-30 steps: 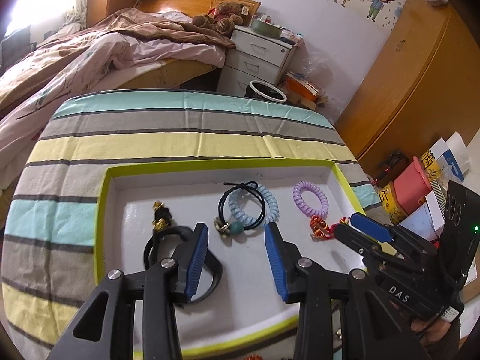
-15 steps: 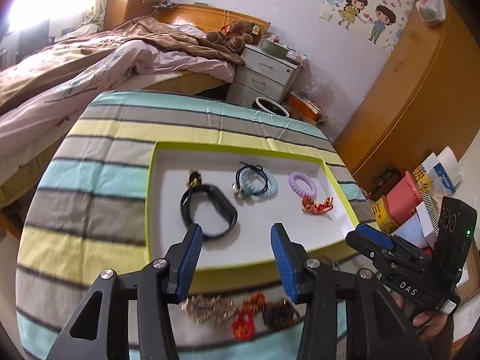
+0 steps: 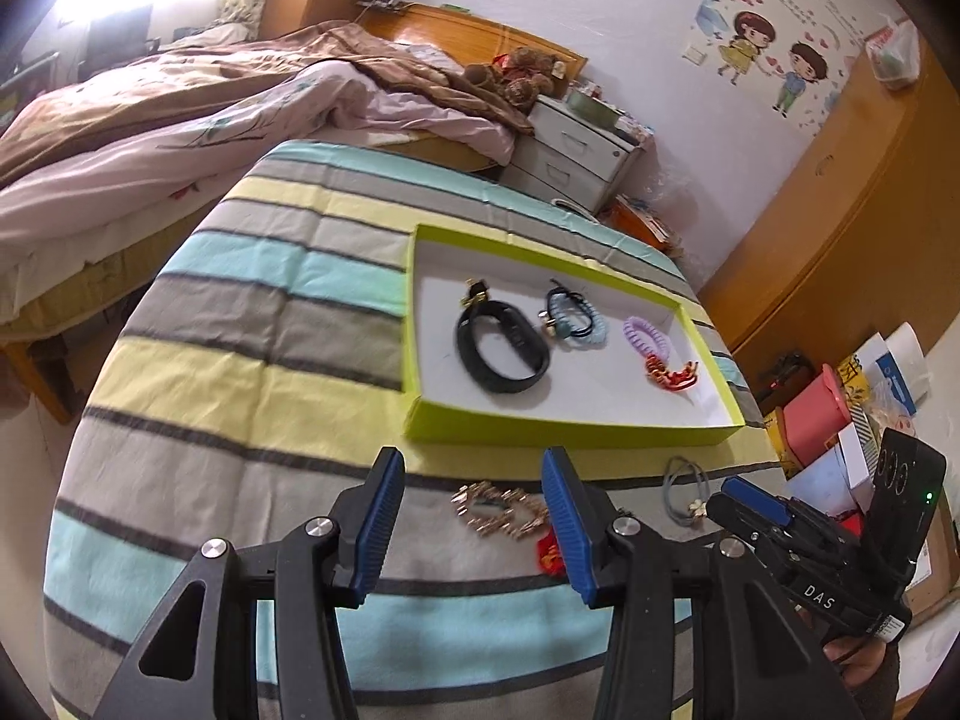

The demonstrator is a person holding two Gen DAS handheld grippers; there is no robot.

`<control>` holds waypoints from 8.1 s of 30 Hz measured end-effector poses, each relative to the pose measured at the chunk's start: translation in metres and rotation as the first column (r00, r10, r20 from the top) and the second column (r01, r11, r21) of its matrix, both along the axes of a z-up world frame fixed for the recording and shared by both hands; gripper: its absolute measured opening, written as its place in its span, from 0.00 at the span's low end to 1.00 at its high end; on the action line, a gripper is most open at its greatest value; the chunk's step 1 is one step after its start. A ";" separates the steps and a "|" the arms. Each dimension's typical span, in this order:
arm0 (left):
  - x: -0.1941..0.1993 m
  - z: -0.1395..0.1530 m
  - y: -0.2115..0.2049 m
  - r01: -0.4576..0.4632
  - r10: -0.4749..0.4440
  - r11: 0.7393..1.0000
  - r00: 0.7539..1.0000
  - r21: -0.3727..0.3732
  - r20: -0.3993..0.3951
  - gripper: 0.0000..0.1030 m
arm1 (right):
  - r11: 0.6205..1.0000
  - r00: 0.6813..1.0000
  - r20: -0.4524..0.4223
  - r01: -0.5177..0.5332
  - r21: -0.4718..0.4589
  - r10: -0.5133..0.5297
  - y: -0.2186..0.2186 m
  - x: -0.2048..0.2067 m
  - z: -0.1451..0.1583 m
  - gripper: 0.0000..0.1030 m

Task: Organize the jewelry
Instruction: 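Grasp the grey hair tie with white flower using the right tool, then grasp the gold heart-shaped chain with the left tool while the right tool holds the hair tie, then carry the gold chain and grey hair tie over the box with both tools, then open both tools to release the chain and hair tie in the box, withdraw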

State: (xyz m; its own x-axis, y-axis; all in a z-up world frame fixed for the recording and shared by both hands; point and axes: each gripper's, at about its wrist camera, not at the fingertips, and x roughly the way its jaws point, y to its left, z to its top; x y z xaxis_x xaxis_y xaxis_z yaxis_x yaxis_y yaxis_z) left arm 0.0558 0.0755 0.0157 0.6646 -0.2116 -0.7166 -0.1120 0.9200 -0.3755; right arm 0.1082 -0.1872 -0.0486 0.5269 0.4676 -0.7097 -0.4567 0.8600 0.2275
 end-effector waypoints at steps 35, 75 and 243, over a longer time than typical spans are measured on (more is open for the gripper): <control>0.008 -0.024 0.002 0.083 -0.083 0.997 0.995 -0.006 -0.055 0.46 | 0.990 0.997 0.060 0.064 -0.128 -0.057 0.008 -0.016 -0.008 0.17; 0.027 -0.034 -0.034 0.263 -0.262 0.965 0.963 0.010 -0.065 0.46 | 0.992 0.995 0.032 0.094 -0.084 -0.092 -0.009 -0.022 -0.011 0.17; 0.053 0.008 -0.062 0.248 -0.248 0.957 0.969 0.149 -0.018 0.38 | 0.996 0.993 0.105 -0.055 -0.077 0.063 0.014 0.050 0.019 0.39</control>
